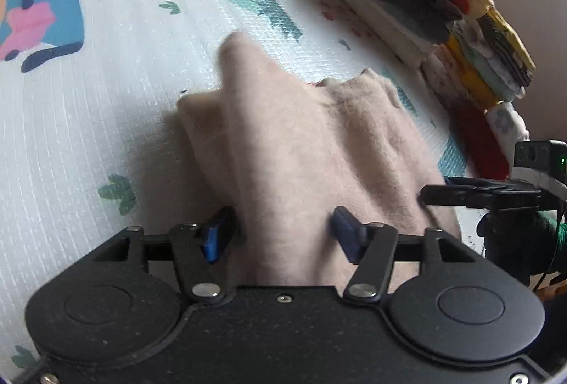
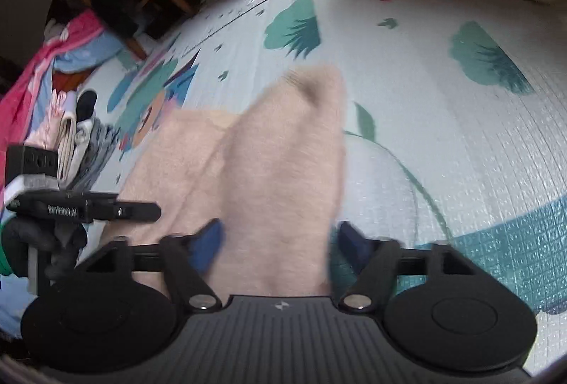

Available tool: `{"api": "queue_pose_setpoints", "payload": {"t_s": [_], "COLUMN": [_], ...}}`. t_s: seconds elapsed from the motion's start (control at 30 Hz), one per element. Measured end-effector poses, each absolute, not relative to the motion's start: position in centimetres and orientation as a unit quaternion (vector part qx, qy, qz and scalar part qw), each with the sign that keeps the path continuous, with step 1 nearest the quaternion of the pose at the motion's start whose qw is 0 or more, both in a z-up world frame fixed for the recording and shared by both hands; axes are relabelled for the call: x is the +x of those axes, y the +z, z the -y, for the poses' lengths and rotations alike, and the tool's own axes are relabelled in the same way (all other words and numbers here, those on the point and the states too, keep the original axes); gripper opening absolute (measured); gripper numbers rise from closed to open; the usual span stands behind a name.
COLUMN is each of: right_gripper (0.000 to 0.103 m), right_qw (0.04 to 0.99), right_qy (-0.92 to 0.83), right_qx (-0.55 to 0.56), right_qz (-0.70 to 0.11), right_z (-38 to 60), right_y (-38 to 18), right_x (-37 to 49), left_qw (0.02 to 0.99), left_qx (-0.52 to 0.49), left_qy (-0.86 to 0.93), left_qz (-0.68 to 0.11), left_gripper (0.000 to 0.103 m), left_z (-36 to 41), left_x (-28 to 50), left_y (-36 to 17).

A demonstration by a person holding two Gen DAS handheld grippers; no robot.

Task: Fold clothes
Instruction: 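Lift the folded sweater with both tools and carry it to the clothes stack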

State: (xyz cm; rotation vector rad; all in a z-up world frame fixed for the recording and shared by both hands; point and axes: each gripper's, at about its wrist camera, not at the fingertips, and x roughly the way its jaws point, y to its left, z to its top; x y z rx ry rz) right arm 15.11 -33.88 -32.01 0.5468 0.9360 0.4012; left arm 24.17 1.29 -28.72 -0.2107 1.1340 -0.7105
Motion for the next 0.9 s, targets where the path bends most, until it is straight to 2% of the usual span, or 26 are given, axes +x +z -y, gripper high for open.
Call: {"api": "queue_pose_setpoints", "payload": {"t_s": [0.07,0.1,0.13,0.17,0.23,0.5,0.77,0.9], "right_gripper": [0.08,0.076,0.054,0.048,0.042,0.041,0.041,0.041], "right_qw": [0.842,0.845,0.839,0.831,0.816,0.857,0.919,0.932], "right_qy": [0.209,0.22,0.234,0.243,0.257,0.251,0.185,0.152], "right_qx": [0.242,0.232,0.239,0.25,0.271,0.3,0.302,0.305], "right_qz": [-0.434,-0.429,-0.429,-0.433,-0.44,-0.335,-0.175,-0.122], "right_z": [33.1,32.6,32.3,32.2,32.2,38.6,48.9,53.9], "right_y": [-32.3,-32.4,-32.6,-32.7,-32.7,-25.1,-12.9,-8.3], "right_x": [15.2,15.2,15.5,15.7,16.1,16.2,19.9,22.6], "left_qw": [0.772,0.765,0.758,0.751,0.746,0.757,0.758,0.75], "left_qx": [-0.116,-0.124,-0.133,-0.141,-0.15,-0.141,-0.124,-0.12], "left_qy": [-0.321,-0.33,-0.339,-0.348,-0.368,-0.454,-0.542,-0.571], "left_qz": [-0.536,-0.539,-0.541,-0.543,-0.535,-0.449,-0.34,-0.313], "left_gripper": [0.058,0.046,0.037,0.035,0.034,0.034,0.034,0.034], "left_z": [-1.3,-1.3,-1.3,-1.2,-0.8,4.3,16.4,21.3], "left_x": [24.3,24.4,24.4,24.5,25.0,28.8,37.7,41.9], "left_y": [-29.2,-29.1,-29.1,-29.0,-27.9,-19.1,-6.8,-2.2]}}
